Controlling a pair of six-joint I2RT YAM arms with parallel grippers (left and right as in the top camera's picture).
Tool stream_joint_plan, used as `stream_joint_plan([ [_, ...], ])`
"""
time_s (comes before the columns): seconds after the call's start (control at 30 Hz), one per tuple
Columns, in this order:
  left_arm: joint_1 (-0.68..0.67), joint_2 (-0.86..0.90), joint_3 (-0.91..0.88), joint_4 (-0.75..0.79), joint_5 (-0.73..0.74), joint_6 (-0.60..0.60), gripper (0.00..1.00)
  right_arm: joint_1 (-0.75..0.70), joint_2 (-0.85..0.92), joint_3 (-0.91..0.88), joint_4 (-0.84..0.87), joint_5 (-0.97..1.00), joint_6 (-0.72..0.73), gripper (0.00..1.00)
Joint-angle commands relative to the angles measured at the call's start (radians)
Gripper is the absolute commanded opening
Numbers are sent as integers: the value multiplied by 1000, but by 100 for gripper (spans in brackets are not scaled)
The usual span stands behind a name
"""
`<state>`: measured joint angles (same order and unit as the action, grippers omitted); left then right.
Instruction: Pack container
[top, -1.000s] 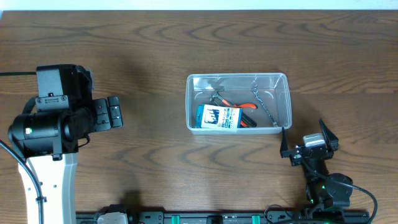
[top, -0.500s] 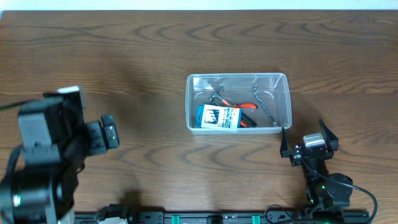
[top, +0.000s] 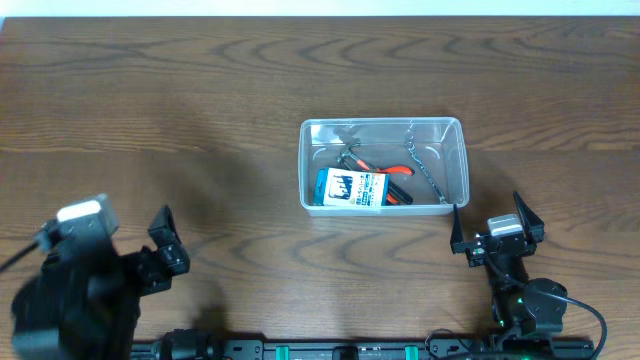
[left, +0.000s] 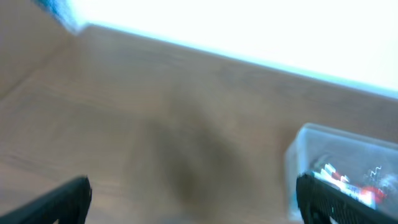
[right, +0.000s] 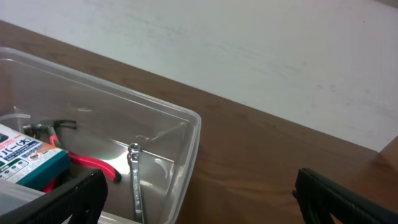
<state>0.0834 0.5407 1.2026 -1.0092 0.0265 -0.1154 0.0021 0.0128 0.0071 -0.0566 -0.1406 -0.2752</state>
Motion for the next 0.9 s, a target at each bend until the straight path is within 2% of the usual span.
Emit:
stream_joint_plan([
  [0.0, -2, -107, -72, 150, 107, -70, 98, 5, -7, -2, -4, 6, 13, 99],
  [0.1, -2, -200, -161, 336, 148, -70, 98, 5, -7, -2, -4, 6, 13, 99],
  [0.2, -2, -268, -251, 434, 146, -69, 98, 5, -7, -2, -4, 6, 13, 99],
  [0.53, -2, -262, -409, 430, 227, -70, 98, 5, -7, -2, -4, 6, 13, 99],
  [0.87, -1, -297, -552, 602, 190, -68, 98, 5, -7, -2, -4, 6, 13, 99],
])
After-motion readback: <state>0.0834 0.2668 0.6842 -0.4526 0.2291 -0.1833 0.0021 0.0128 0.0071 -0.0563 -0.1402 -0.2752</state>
